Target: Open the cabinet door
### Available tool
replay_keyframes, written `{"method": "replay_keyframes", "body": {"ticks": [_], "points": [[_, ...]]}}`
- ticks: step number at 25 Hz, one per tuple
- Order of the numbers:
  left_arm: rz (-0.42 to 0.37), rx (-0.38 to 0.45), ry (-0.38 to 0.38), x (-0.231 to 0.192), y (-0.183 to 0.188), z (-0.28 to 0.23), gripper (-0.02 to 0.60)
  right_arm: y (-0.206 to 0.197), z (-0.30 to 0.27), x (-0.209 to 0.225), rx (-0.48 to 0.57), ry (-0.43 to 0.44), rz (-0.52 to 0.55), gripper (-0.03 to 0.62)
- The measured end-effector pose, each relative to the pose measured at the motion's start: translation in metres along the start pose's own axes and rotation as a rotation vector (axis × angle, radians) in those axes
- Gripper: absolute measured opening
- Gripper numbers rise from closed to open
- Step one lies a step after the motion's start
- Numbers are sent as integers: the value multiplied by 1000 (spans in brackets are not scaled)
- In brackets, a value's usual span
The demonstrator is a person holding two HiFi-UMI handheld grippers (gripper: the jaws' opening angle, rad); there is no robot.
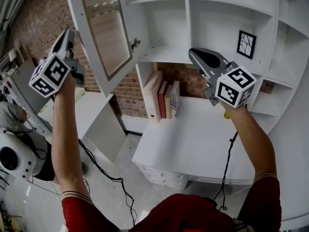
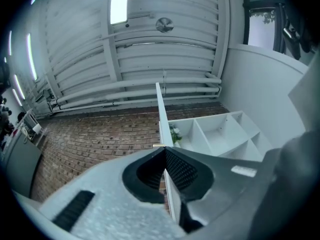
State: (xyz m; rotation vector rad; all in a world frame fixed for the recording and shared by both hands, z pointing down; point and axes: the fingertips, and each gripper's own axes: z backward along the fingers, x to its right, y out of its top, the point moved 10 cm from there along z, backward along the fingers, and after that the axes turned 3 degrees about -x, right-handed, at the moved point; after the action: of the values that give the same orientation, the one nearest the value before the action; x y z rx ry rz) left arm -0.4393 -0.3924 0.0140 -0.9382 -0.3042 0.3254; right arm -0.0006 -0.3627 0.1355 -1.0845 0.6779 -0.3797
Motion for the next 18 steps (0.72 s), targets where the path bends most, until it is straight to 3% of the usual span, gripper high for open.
{"method": "replay_keyframes", "body": {"ticks": [11, 18], "points": [[92, -17, -119, 141, -27, 64, 6, 10, 88, -2, 50, 3, -44, 12], [63, -64, -215, 253, -43, 119, 6, 21, 148, -39, 77, 19, -9, 12]]}}
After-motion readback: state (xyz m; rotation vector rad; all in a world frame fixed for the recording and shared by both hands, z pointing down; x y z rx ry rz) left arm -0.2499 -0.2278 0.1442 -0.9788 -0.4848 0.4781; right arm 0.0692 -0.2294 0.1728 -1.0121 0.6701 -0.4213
